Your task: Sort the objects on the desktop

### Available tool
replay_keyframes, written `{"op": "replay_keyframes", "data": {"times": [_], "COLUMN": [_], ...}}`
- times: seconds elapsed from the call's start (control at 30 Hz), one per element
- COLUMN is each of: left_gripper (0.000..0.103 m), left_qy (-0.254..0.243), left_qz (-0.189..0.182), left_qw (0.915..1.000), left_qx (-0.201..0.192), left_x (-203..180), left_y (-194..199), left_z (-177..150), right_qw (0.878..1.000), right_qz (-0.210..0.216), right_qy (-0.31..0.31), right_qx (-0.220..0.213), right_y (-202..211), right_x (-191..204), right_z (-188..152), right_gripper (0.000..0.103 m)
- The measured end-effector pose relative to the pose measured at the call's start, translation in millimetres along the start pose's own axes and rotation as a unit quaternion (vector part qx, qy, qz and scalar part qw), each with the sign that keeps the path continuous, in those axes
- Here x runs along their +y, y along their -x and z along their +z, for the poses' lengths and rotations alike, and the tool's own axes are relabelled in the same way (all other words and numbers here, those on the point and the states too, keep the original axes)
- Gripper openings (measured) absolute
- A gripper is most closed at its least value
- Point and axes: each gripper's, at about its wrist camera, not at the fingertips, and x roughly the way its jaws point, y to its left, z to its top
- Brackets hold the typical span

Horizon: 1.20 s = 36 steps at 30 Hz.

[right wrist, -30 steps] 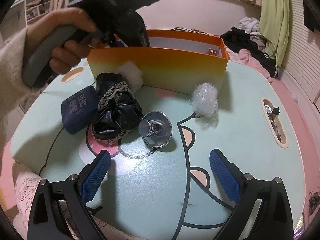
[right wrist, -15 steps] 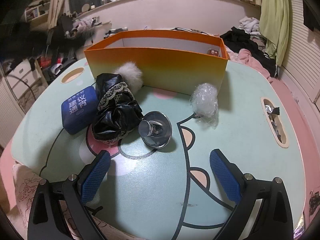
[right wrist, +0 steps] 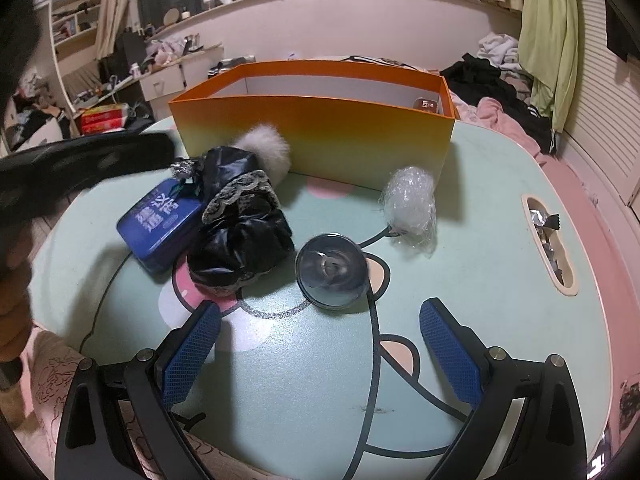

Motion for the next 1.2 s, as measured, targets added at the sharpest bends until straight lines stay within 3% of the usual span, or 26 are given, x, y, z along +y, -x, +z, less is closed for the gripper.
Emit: {"op": "replay_keyframes", "data": {"times": [0.13,0.27,0.3,0.33,0.4,1.03,1.07,1.2], "left_gripper": [0.083,0.083,0.089,0.100,0.103,0.103,0.103,0.103], "left_qy": [-0.019,-0.003,0.003,0.017,0.032,0.029,0.029,0.029], "left_qz": [0.029,0.044,0.046,0.053,0.070,0.067,0.067,0.066], "left_qw": [0.9992,0.9979,0.9971,0.9978,0.9968,0.9972,0.9972,0.9973], "left_qx": [0.020,0.048,0.060,0.035,0.023,0.013,0.014,0.013], "left_x": [5,11,12,15,16,20,19,17], "left_y": [8,-5,-13,-14,-15,-13,-18,-19], "left_z": [-24,-58,-64,-66,-63,-51,-53,-56], "right_qw": [1.000,1.000,1.000,1.000,1.000,1.000,1.000,0.997], "right_qz": [0.000,0.000,0.000,0.000,-0.002,-0.003,0.001,0.058], "right_qy": [-0.001,0.000,-0.001,-0.001,0.001,-0.003,-0.006,-0.036], "right_qx": [0.000,0.000,0.000,0.001,0.001,0.001,-0.002,-0.033], "right_y": [0,0,0,0,0,-2,-1,11], "right_x": [0,-1,-1,-1,-2,-5,-7,-17], "right_z": [-1,0,0,-1,0,3,3,2], "right_gripper": [0.100,0.100,0.100,0.100,0.100,0.100,0.097,0.060]}}
